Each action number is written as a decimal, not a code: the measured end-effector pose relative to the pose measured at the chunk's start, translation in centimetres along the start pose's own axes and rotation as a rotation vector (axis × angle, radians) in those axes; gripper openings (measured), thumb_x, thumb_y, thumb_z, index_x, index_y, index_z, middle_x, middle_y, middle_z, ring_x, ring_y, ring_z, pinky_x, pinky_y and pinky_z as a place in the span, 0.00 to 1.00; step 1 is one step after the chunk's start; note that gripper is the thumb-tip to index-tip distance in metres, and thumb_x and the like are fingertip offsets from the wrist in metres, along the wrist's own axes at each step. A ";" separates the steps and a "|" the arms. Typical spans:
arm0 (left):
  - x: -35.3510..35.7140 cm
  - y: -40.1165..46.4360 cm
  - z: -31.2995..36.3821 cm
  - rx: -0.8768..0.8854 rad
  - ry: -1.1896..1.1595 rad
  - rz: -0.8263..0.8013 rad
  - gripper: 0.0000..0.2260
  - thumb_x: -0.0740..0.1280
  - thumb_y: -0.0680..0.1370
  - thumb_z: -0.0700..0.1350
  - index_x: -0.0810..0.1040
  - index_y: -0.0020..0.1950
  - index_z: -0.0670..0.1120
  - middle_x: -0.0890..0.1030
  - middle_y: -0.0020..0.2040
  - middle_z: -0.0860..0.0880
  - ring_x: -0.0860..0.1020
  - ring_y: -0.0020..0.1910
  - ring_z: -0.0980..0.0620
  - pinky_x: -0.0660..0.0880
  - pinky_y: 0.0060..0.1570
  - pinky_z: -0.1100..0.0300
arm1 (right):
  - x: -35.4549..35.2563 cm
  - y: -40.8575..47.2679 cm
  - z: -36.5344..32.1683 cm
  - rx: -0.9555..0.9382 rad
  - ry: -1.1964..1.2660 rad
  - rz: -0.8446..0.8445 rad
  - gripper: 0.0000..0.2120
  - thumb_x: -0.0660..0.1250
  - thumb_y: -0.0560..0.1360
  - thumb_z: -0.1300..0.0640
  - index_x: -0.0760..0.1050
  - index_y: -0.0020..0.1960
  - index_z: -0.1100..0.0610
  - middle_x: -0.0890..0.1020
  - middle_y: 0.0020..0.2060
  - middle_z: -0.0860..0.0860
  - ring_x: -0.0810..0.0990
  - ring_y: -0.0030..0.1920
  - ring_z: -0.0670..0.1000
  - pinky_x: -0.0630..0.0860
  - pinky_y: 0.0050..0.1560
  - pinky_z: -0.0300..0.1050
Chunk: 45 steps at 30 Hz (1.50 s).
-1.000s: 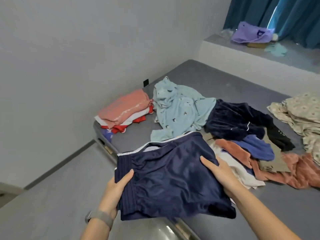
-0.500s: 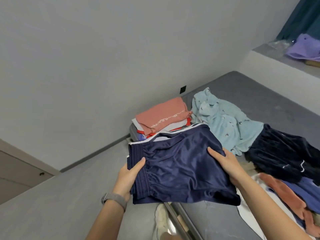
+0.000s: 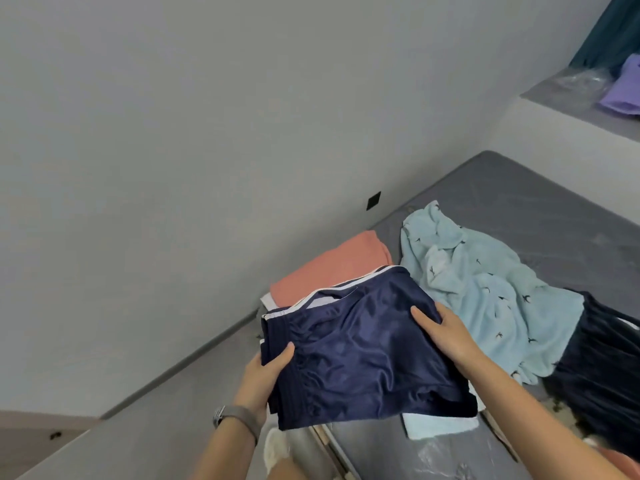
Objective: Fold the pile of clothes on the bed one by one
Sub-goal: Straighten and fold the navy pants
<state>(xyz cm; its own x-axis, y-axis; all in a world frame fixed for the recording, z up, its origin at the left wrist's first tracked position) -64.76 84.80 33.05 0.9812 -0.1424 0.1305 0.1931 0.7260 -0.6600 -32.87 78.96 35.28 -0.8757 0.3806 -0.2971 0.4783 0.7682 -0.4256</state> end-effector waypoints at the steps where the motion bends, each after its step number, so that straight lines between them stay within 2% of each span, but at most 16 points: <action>1: 0.3 1.7 0.2 -0.026 -0.004 0.003 0.23 0.77 0.67 0.55 0.78 0.58 0.48 0.83 0.53 0.47 0.81 0.52 0.45 0.79 0.48 0.51 | 0.3 2.1 -0.1 -0.001 -0.033 0.014 0.08 0.68 0.76 0.48 0.79 0.54 0.49 0.83 0.49 0.46 0.81 0.52 0.50 0.76 0.57 0.48; 3: 0.9 5.6 0.7 -0.084 -0.010 0.001 0.32 0.79 0.58 0.57 0.78 0.58 0.47 0.83 0.53 0.47 0.82 0.52 0.45 0.79 0.48 0.51 | 0.9 6.4 -0.3 0.004 -0.093 0.051 0.10 0.68 0.76 0.49 0.78 0.54 0.52 0.83 0.49 0.48 0.80 0.53 0.52 0.75 0.58 0.49; 5: 1.5 10.1 1.0 -0.133 -0.025 -0.010 0.36 0.80 0.57 0.58 0.77 0.61 0.47 0.83 0.55 0.47 0.81 0.54 0.45 0.78 0.54 0.49 | 1.6 10.8 -0.7 0.017 -0.171 0.065 0.11 0.67 0.77 0.49 0.77 0.55 0.54 0.82 0.49 0.49 0.79 0.53 0.53 0.74 0.58 0.49; 8: 2.1 17.0 1.4 -0.167 -0.031 0.006 0.29 0.79 0.65 0.54 0.77 0.63 0.47 0.83 0.56 0.48 0.81 0.55 0.46 0.77 0.55 0.50 | 3.0 18.0 -1.1 0.025 -0.276 0.047 0.06 0.64 0.78 0.56 0.72 0.54 0.54 0.78 0.47 0.49 0.77 0.53 0.54 0.69 0.53 0.44; 12: 2.1 26.1 0.8 -0.209 -0.067 0.031 0.20 0.72 0.74 0.48 0.76 0.64 0.46 0.82 0.57 0.46 0.80 0.56 0.45 0.76 0.59 0.48 | 5.8 27.0 -0.9 -0.026 -0.402 0.078 0.18 0.63 0.76 0.60 0.67 0.65 0.58 0.77 0.52 0.52 0.77 0.53 0.56 0.68 0.50 0.44; 16: 1.9 33.8 -0.9 -0.267 -0.068 0.039 0.15 0.69 0.77 0.46 0.75 0.62 0.47 0.82 0.57 0.47 0.80 0.56 0.45 0.75 0.59 0.48 | 9.5 34.9 1.3 -0.235 -0.547 0.081 0.17 0.62 0.76 0.61 0.70 0.62 0.46 0.76 0.60 0.49 0.76 0.58 0.54 0.73 0.57 0.49; 18: 1.7 36.7 -2.6 -0.299 0.073 0.086 0.16 0.71 0.76 0.43 0.75 0.63 0.45 0.81 0.58 0.44 0.79 0.57 0.44 0.75 0.59 0.50 | 11.5 37.7 4.7 -0.182 -0.755 0.053 0.17 0.61 0.78 0.58 0.72 0.64 0.43 0.74 0.63 0.53 0.71 0.65 0.58 0.70 0.62 0.55; 20: 1.1 38.8 -3.7 -0.228 0.498 0.220 0.24 0.72 0.72 0.35 0.70 0.66 0.38 0.76 0.63 0.37 0.76 0.58 0.39 0.73 0.61 0.50 | 14.0 38.5 9.2 -0.019 -1.011 -0.145 0.20 0.58 0.80 0.50 0.64 0.72 0.40 0.61 0.74 0.55 0.59 0.73 0.61 0.59 0.71 0.61; 22: 2.3 40.1 -3.7 -0.015 1.000 0.221 0.35 0.70 0.69 0.36 0.60 0.74 0.44 0.60 0.71 0.34 0.72 0.62 0.36 0.72 0.61 0.50 | 16.3 38.0 12.9 0.092 -1.198 -0.335 0.24 0.52 0.82 0.44 0.53 0.76 0.39 0.46 0.78 0.52 0.44 0.77 0.60 0.45 0.73 0.65; 24: 4.8 40.4 -4.4 0.157 1.469 -0.010 0.36 0.66 0.73 0.42 0.53 0.77 0.56 0.41 0.76 0.39 0.61 0.72 0.39 0.66 0.67 0.51 | 17.7 37.4 15.1 0.117 -1.279 -0.358 0.25 0.47 0.82 0.42 0.45 0.78 0.40 0.40 0.78 0.49 0.36 0.77 0.60 0.37 0.72 0.67; 27: 5.3 41.3 -5.5 0.132 1.893 -0.165 0.27 0.59 0.78 0.48 0.56 0.76 0.61 0.41 0.76 0.36 0.43 0.77 0.39 0.55 0.72 0.43 | 17.9 36.7 16.0 0.093 -1.304 -0.311 0.25 0.44 0.82 0.42 0.41 0.78 0.41 0.39 0.78 0.48 0.34 0.76 0.58 0.33 0.71 0.65; 30: 5.2 41.0 -4.6 -0.020 1.835 -0.162 0.25 0.58 0.78 0.48 0.60 0.75 0.60 0.39 0.75 0.31 0.42 0.75 0.33 0.55 0.73 0.45 | 16.8 35.1 15.0 0.051 -1.208 -0.303 0.25 0.46 0.83 0.44 0.44 0.78 0.43 0.44 0.78 0.51 0.39 0.77 0.57 0.36 0.74 0.61; 33: 5.5 38.5 -2.5 -0.049 1.691 -0.099 0.25 0.59 0.77 0.50 0.63 0.74 0.59 0.41 0.75 0.30 0.51 0.73 0.30 0.61 0.71 0.49 | 13.8 31.6 14.0 0.046 -1.036 -0.184 0.26 0.51 0.82 0.49 0.48 0.78 0.47 0.50 0.78 0.54 0.46 0.78 0.56 0.41 0.76 0.56; 37: 6.2 31.6 -0.6 0.099 1.636 -0.106 0.26 0.60 0.77 0.50 0.62 0.75 0.51 0.45 0.77 0.35 0.52 0.75 0.35 0.62 0.71 0.51 | 7.9 23.3 14.9 0.084 -0.931 -0.059 0.32 0.46 0.75 0.44 0.55 0.77 0.53 0.62 0.75 0.53 0.60 0.74 0.54 0.54 0.73 0.53; 41: 9.2 24.1 -1.7 0.246 1.665 -0.261 0.27 0.59 0.78 0.47 0.57 0.77 0.48 0.51 0.78 0.40 0.51 0.77 0.41 0.55 0.73 0.53 | 1.4 14.4 17.4 0.205 -0.876 0.040 0.28 0.55 0.79 0.48 0.57 0.76 0.54 0.65 0.74 0.54 0.63 0.72 0.55 0.59 0.72 0.52; 45: 13.5 14.8 -3.6 0.366 1.810 -0.350 0.26 0.60 0.77 0.51 0.59 0.75 0.54 0.68 0.71 0.47 0.65 0.71 0.45 0.59 0.70 0.48 | -5.6 3.1 18.3 0.310 -0.789 0.118 0.32 0.54 0.77 0.42 0.57 0.77 0.56 0.66 0.73 0.55 0.65 0.71 0.57 0.64 0.70 0.50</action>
<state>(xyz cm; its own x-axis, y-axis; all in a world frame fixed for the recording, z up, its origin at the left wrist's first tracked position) -48.62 91.19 22.38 -0.2362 -0.5638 -0.7914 0.5886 0.5650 -0.5782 -25.31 69.76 19.98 -0.5715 -0.1095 -0.8133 0.6605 0.5267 -0.5351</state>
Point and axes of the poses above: each hand's wrist, its own y-axis towards the middle knuckle, its own x-axis out of the palm, z = x × y, the point moved 5 cm from there along y, towards the middle knuckle
